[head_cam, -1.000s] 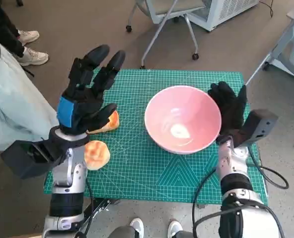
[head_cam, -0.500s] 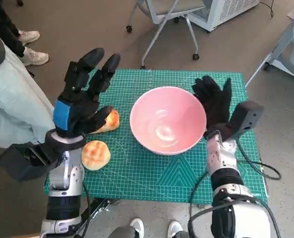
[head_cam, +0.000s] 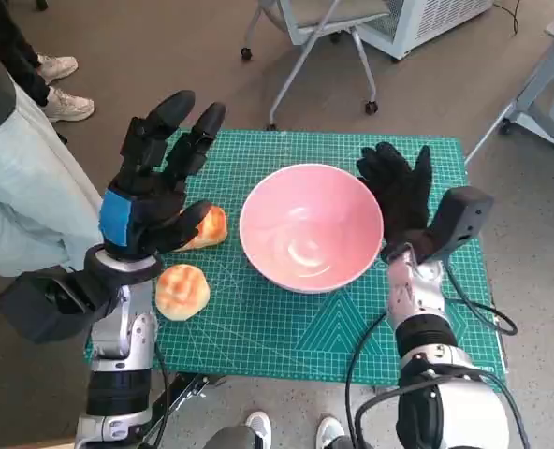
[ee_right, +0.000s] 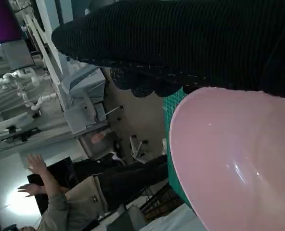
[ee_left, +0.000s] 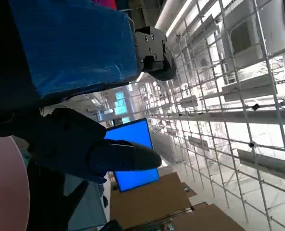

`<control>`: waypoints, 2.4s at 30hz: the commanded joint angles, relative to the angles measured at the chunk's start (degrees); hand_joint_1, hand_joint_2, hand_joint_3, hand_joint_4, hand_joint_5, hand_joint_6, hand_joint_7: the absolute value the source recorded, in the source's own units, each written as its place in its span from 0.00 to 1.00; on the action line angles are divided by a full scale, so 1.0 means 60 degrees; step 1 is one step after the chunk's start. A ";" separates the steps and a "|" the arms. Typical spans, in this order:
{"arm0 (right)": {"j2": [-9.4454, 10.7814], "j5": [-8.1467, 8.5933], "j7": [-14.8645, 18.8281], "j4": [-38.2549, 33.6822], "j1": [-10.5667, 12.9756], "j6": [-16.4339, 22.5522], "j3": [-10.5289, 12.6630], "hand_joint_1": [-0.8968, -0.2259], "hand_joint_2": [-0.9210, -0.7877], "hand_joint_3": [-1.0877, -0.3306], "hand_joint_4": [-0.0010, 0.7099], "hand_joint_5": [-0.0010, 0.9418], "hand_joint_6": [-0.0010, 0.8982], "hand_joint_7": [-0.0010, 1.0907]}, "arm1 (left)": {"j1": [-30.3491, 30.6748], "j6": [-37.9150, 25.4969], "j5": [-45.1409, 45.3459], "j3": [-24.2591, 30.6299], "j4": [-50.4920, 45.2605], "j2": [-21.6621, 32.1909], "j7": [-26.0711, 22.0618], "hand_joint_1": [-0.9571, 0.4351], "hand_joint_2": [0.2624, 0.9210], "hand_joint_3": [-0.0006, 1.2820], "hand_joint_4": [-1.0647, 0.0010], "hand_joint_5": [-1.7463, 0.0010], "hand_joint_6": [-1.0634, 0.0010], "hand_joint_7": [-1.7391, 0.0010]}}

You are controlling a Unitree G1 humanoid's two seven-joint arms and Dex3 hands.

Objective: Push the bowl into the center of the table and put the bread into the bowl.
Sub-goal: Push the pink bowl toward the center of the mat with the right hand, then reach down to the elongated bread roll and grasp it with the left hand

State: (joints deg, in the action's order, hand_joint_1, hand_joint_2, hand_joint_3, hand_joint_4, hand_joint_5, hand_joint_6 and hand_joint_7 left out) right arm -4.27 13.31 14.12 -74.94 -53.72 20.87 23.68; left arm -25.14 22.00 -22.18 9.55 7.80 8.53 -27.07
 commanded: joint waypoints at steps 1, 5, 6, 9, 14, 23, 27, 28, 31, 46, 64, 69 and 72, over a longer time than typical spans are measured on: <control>-0.0265 0.0051 0.0122 0.0055 -0.0085 0.0088 0.0070 0.39 0.00 0.33 0.16 0.00 0.19 0.18 | -0.0007 0.0028 0.0039 -0.0025 0.0054 -0.0068 0.0063 0.35 1.00 0.26 0.77 1.00 0.99 0.66; -0.0379 -0.0113 0.0163 0.0262 -0.0100 0.0695 -0.0086 0.41 0.00 0.31 0.15 0.00 0.19 0.17 | -0.0137 -0.0021 0.0089 -0.0113 0.0136 -0.0137 0.0118 0.35 1.00 0.26 0.77 1.00 0.98 0.65; -0.0395 -0.0174 0.0183 0.0356 -0.0083 0.0953 -0.0156 0.42 0.00 0.29 0.14 0.00 0.19 0.17 | -0.0176 -0.0028 0.0125 -0.0149 0.0155 -0.0158 0.0144 0.35 1.00 0.26 0.76 1.00 0.98 0.65; -0.0425 -0.0283 0.0321 0.0594 -0.0022 0.1592 -0.0332 0.43 0.00 0.27 0.15 0.01 0.19 0.17 | -0.0267 -0.0078 0.0177 -0.0235 0.0175 -0.0198 0.0213 0.35 1.00 0.26 0.76 1.00 0.99 0.65; -0.0514 -0.0460 0.0783 0.1156 0.0096 0.2655 -0.0689 0.43 0.00 0.28 0.19 0.02 0.19 0.18 | -0.0500 -0.0134 0.0229 -0.0357 0.0291 -0.0256 0.0268 0.35 1.00 0.25 0.76 1.00 0.99 0.65; -0.0650 -0.0443 0.1639 0.3073 0.0615 0.3612 -0.1365 0.36 0.00 0.37 0.21 0.02 0.19 0.20 | -0.1054 0.0162 0.0446 -0.0498 0.0765 -0.0345 0.0105 0.33 1.00 0.25 0.76 1.00 1.00 0.64; -0.0717 -0.0269 0.1930 0.4263 0.0960 0.3494 -0.1623 0.31 0.00 0.40 0.23 0.01 0.15 0.25 | -0.1348 0.0179 0.0388 -0.0584 0.0891 -0.0390 -0.0054 0.34 1.00 0.25 0.76 1.00 1.00 0.64; -0.0719 -0.0240 0.1973 0.4637 0.1086 0.3465 -0.1700 0.30 0.00 0.41 0.23 0.01 0.14 0.27 | -0.1420 0.0139 0.0352 -0.0611 0.0879 -0.0410 -0.0095 0.34 1.00 0.25 0.76 1.00 1.00 0.64; -0.0719 -0.0170 0.2047 0.5514 0.1388 0.3335 -0.1884 0.29 0.00 0.42 0.25 0.01 0.07 0.40 | -0.1599 0.0056 0.0270 -0.0663 0.0882 -0.0453 -0.0204 0.35 1.00 0.25 0.76 1.00 1.00 0.63; -0.0729 -0.0146 0.2102 0.7415 0.2225 0.3087 -0.2598 0.29 0.00 0.42 0.25 0.00 0.01 0.53 | -0.2066 0.0357 0.0366 -0.0831 0.1088 -0.0667 -0.0563 0.36 0.99 0.23 0.76 0.99 1.00 0.61; -0.0773 -0.0252 0.1850 0.7528 0.2334 0.2894 -0.2768 0.27 0.00 0.42 0.24 0.00 0.00 0.54 | -0.2208 0.0600 0.0396 -0.0753 0.1534 -0.0578 -0.0730 0.37 0.98 0.23 0.76 0.99 1.00 0.61; -0.0746 -0.0205 0.1845 0.7527 0.2348 0.2857 -0.2785 0.27 0.00 0.42 0.24 0.00 0.00 0.54 | -0.2159 0.0636 0.0417 -0.0702 0.1555 -0.0495 -0.0744 0.38 0.97 0.23 0.76 0.99 1.00 0.61; -0.0728 -0.0204 0.1830 0.7544 0.2360 0.2847 -0.2805 0.27 0.00 0.42 0.24 0.00 0.00 0.54 | -0.2094 0.0694 0.0474 -0.0679 0.1504 -0.0422 -0.0727 0.37 0.97 0.24 0.76 0.99 1.00 0.61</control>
State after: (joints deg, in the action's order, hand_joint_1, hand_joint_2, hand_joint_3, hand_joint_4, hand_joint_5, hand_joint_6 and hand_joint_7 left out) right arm -8.64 12.08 25.41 -29.66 -41.19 38.92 7.07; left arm -37.58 25.18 -20.13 5.11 16.96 5.09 -31.40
